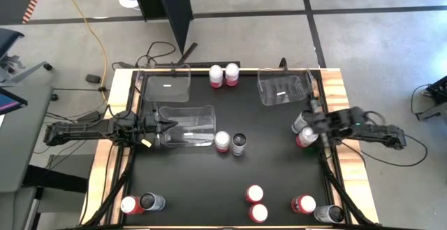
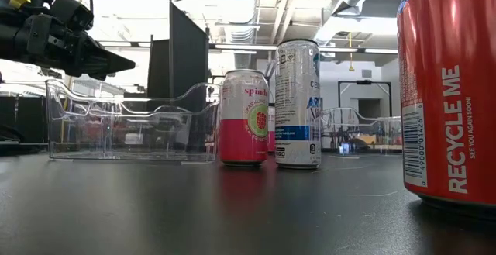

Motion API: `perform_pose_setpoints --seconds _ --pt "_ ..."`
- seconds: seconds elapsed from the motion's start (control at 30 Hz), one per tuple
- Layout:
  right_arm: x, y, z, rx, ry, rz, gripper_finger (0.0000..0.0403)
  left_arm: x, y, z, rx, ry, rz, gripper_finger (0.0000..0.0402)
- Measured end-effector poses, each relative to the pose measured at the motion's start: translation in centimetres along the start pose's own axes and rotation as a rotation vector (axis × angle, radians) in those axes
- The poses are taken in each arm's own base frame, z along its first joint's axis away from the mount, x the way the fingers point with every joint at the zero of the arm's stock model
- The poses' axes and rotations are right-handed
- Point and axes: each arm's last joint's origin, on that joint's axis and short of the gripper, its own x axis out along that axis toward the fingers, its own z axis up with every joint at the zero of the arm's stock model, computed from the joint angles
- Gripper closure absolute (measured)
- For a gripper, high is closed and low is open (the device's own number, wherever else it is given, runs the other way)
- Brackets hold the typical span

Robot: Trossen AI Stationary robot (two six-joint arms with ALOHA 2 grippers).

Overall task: Sort soda cans
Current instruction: Put the middle right white and blue soda can into the top right transparent bin

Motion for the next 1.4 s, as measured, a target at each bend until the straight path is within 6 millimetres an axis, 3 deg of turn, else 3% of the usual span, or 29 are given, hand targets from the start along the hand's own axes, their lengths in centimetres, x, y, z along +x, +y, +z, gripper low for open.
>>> perform_pose_setpoints --seconds 0.13,0.33,0.43,0.57,0.73,0.97,1.27,1.4 --pt "0.1 -0.2 1.5 0.093 -0.131 -0.073 0.0372 0.0 0.0 0.0 0.000 0.000 0.000 0.0395" --pt "1.3 -1.2 1.8 0.259 0.008 -0.314 0.0372 0.0 0.0 0.1 -0.037 -0.011 0.001 0.0395" --pt "2.0 -1.4 2.6 0.217 0.048 -0.323 0.0372 0.0 0.0 0.3 -0.076 -0.036 0.002 0.0395" --pt "2.9 -1.5 4.0 0.025 0.050 -0.313 0.0372 0.0 0.0 0.5 -0.159 -0.049 0.001 0.0395" --pt "4.0 -1.7 6.8 0.038 -0.005 -0.307 0.0372 0.0 0.1 0.6 -0.288 -0.062 -0.003 0.0395" --pt "6.0 -2.2 8.9 0.110 0.255 -0.345 0.0372 0.0 0.1 0.6 -0.351 -0.061 0.004 0.0395" --pt "8.1 -3.3 9.8 0.031 0.781 -0.492 0.0359 0.0 0.1 0.9 -0.272 -0.089 0.012 0.0395" --pt "8.9 -3.7 9.6 -0.005 0.917 -0.538 0.0352 -0.1 0.2 1.5 -0.207 -0.155 0.014 0.0395"
